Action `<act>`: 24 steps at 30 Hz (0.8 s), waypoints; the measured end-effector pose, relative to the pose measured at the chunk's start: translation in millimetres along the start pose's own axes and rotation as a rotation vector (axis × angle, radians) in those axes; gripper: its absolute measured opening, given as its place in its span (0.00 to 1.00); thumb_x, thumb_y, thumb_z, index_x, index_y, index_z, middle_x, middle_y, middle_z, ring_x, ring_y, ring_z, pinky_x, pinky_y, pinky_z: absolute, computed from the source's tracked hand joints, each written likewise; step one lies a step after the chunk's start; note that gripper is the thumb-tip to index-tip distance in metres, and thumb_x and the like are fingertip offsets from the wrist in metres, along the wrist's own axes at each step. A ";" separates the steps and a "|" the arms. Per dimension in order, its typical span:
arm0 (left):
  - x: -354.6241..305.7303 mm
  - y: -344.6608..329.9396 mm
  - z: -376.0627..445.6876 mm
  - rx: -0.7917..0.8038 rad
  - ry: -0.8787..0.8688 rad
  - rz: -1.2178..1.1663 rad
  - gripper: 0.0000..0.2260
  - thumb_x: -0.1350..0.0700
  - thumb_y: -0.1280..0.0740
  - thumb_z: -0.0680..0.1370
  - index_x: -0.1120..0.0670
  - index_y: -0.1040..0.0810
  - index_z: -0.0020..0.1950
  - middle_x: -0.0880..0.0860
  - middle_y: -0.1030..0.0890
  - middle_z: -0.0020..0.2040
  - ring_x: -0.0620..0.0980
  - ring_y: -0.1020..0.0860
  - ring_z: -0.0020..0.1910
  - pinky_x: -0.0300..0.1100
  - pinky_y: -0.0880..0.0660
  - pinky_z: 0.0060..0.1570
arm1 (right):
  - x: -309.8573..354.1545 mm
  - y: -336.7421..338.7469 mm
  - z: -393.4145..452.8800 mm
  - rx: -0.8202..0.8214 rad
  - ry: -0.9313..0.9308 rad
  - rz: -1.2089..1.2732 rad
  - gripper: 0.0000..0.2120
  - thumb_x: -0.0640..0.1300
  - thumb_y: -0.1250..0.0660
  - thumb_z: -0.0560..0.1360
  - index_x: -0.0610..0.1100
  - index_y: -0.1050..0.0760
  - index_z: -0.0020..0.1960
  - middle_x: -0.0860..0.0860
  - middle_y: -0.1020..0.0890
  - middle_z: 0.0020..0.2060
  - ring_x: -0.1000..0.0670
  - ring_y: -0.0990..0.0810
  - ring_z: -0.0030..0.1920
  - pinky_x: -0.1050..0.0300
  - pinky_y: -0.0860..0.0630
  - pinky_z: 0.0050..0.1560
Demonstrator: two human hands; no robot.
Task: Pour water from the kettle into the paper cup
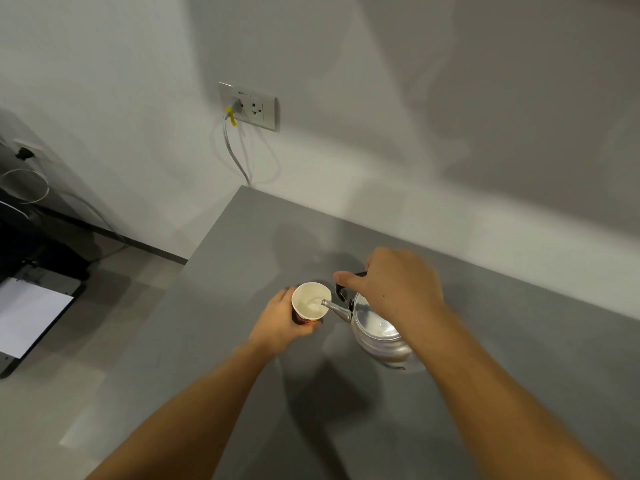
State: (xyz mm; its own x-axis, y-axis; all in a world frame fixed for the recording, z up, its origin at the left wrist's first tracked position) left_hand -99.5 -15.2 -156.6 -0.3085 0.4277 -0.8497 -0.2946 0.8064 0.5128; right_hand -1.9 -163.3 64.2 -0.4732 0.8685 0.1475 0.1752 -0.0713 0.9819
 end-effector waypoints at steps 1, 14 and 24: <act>0.3 -0.2 0.1 0.000 0.000 -0.001 0.32 0.45 0.20 0.66 0.46 0.25 0.67 0.46 0.22 0.57 0.45 0.24 0.55 0.37 0.29 0.54 | 0.5 -0.1 0.1 -0.002 0.001 -0.001 0.29 0.68 0.31 0.70 0.46 0.33 0.25 0.51 0.28 0.22 0.51 0.31 0.24 0.59 0.42 0.25; 4.4 -3.0 1.7 -0.020 -0.009 0.003 0.32 0.43 0.21 0.64 0.45 0.25 0.67 0.45 0.22 0.56 0.44 0.24 0.55 0.37 0.28 0.54 | 8.8 2.7 2.6 0.003 0.018 -0.043 0.28 0.67 0.31 0.71 0.47 0.34 0.27 0.51 0.29 0.24 0.52 0.33 0.25 0.57 0.43 0.25; 5.2 -3.1 1.4 -0.015 -0.012 0.010 0.33 0.42 0.21 0.65 0.45 0.26 0.68 0.45 0.22 0.57 0.44 0.24 0.55 0.35 0.29 0.54 | 15.7 3.9 6.6 0.003 0.024 -0.067 0.28 0.66 0.30 0.70 0.47 0.33 0.26 0.50 0.28 0.25 0.51 0.33 0.25 0.58 0.42 0.24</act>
State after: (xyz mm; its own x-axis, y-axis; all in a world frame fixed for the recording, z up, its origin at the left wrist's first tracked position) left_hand -98.9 -14.9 -162.8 -0.3003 0.4410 -0.8458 -0.3053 0.7956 0.5233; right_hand -2.9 -146.8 69.5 -0.5046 0.8593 0.0842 0.1449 -0.0119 0.9894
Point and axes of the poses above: each hand's wrist, its own z-axis towards the middle knuckle, its own y-axis out of the back of the hand, x = y × z, the point moved 1 cm from there along z, towards the middle knuckle
